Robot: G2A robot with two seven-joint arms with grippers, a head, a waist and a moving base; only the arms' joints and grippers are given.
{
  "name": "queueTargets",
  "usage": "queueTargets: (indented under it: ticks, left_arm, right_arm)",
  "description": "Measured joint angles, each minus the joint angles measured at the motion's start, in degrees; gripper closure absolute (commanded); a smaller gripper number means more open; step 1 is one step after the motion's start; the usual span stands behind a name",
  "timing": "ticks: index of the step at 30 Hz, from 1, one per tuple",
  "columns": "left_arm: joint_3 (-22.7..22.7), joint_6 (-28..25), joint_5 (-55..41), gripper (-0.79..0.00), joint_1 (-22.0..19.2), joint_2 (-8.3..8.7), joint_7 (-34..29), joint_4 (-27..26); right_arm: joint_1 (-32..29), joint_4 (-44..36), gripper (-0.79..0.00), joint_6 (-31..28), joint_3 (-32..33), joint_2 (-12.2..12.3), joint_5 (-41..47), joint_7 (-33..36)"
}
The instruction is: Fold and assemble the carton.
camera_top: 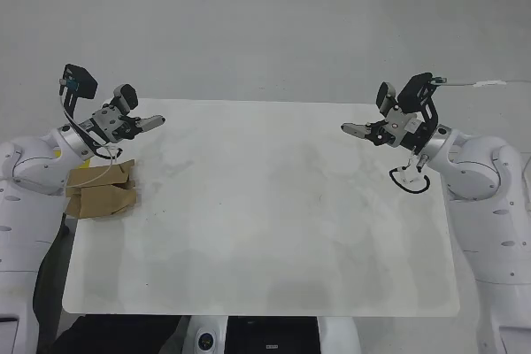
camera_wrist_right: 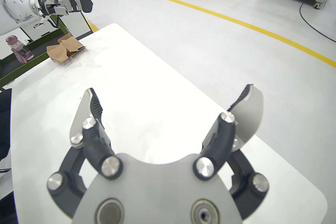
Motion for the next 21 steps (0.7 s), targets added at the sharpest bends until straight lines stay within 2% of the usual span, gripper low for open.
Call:
queueTargets:
  ticks: [16,21]
  left_arm:
    - [0.0,0.0,0.0,-0.785,0.0,0.0,0.0,0.0]
    - [-0.6,4.3,-2.1,-0.785,1.1,0.03,-0.7,-0.1]
  right_arm:
    - [0.0,0.0,-0.785,0.0,0.0,0.0,0.0,0.0]
    - [0.0,0.0,-0.785,0.0,0.0,0.0,0.0,0.0]
